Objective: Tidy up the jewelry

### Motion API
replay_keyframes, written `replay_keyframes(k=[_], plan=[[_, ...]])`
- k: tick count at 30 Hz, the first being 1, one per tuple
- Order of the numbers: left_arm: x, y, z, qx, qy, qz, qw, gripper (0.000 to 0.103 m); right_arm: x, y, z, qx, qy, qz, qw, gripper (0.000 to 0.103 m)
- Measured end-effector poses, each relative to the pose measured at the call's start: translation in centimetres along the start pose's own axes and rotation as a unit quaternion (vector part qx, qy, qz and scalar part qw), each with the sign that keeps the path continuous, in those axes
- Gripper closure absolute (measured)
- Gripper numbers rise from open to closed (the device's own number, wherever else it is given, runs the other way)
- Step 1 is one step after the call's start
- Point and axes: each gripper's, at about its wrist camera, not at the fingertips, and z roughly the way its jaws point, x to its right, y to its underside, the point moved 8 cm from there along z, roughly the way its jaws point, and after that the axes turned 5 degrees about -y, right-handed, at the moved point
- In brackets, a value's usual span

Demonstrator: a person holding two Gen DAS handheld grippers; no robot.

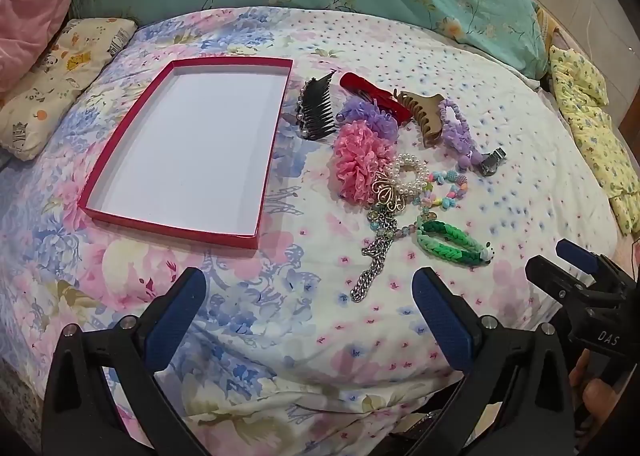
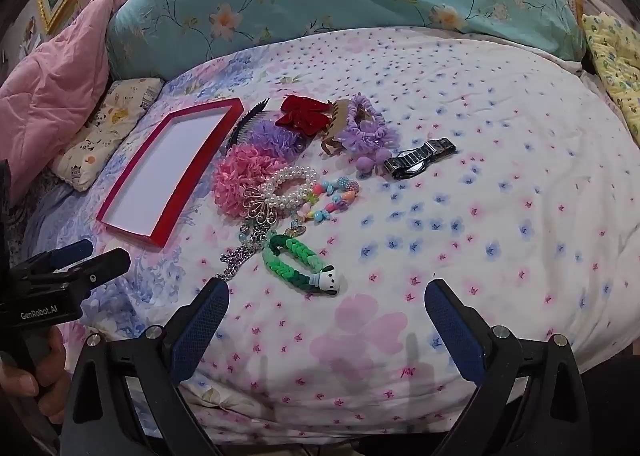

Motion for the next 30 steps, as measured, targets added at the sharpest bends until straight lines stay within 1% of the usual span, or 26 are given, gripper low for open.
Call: replay_keyframes(k=[11,12,20,30], plan=[[-0.1,0.1,0.0,0.0,0.0,0.0,1.0,0.0,0.6,0.2,-0.8,0.002,-0.008,0.001,1.0,0.004],[-0.1,0.1,0.0,0.0,0.0,0.0,1.0,0.0,0.2,0.0,-0.2,0.003,-0.007,0.001,1.0,0.004],[-0.7,0.5,0.6,-0.006,0.0,0.0,1.0,0.0,0.2,-0.2,-0.3,0.001,-0.006,0.0,1.0,0.004],[-0.3,0.1,1.1,-0.013,-0.007,0.003,0.9999,0.0,0.4,-0.3,-0.1,-0.001,-0.008,0.003,1.0,0.004]])
